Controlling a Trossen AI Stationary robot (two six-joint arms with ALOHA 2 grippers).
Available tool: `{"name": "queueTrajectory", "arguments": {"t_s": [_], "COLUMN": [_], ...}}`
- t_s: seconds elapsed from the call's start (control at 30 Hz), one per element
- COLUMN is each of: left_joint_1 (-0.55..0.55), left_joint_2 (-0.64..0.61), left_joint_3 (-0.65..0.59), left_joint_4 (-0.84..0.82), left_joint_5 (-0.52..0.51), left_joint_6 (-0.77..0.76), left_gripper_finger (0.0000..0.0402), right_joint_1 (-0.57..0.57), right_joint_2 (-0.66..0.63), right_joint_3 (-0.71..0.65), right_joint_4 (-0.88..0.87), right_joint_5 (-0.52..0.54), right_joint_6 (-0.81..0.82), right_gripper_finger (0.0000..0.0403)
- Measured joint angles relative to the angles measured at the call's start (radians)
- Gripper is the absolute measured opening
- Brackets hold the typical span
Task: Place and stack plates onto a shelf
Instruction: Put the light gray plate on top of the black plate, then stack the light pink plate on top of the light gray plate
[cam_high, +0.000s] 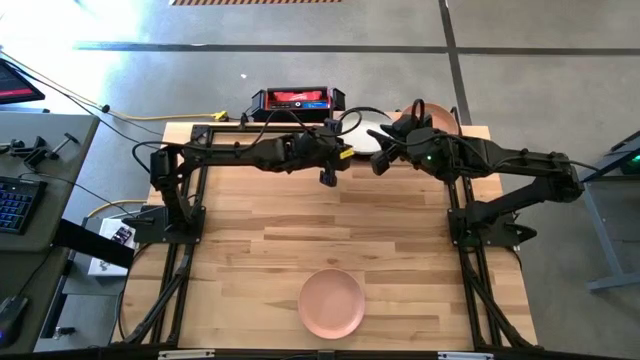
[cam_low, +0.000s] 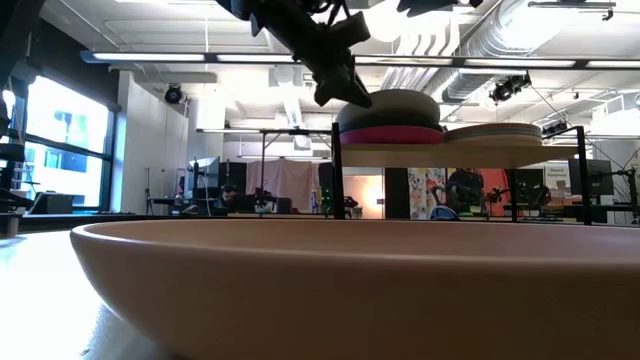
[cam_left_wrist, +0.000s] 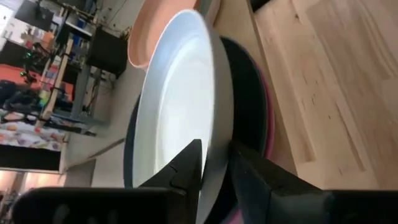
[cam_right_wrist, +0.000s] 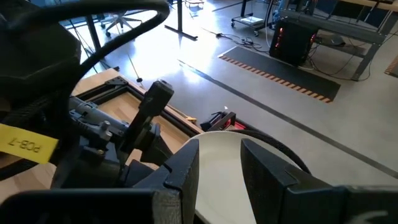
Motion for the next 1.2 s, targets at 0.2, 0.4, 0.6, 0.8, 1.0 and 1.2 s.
{"name": "queueTrajectory", "arguments": {"t_s": [0.2, 0.4, 0.6, 0.8, 1.0, 1.2], "left_joint_1": [0.012, 0.011, 0.006, 0.003, 0.009, 0.009], "left_joint_2": [0.0, 0.0, 0.0, 0.0, 0.0, -0.005], "left_joint_3": [0.0, 0.0, 0.0, 0.0, 0.0, 0.0], "left_joint_4": [-0.056, -0.043, -0.102, -0.146, -0.148, -0.144], "left_joint_5": [0.014, 0.012, -0.013, -0.132, -0.197, -0.232], "left_joint_6": [-0.01, -0.063, -0.046, -0.04, -0.076, -0.079], "left_gripper_finger": [0.0116, 0.0158, 0.0164, 0.015, 0.0136, 0.0131], "right_joint_1": [0.0, 0.0, 0.0, 0.0, 0.0, 0.0], "right_joint_2": [0.0, 0.0, 0.0, 0.0, 0.0, 0.0], "right_joint_3": [0.0, 0.0, 0.0, 0.0, 0.0, 0.0], "right_joint_4": [0.0, 0.0, -0.002, -0.005, -0.007, -0.021], "right_joint_5": [-0.001, -0.011, -0.024, -0.024, -0.024, -0.024], "right_joint_6": [0.022, 0.025, 0.024, 0.023, 0.023, 0.023], "right_gripper_finger": [0.0103, 0.0103, 0.0103, 0.0103, 0.0103, 0.0103]}}
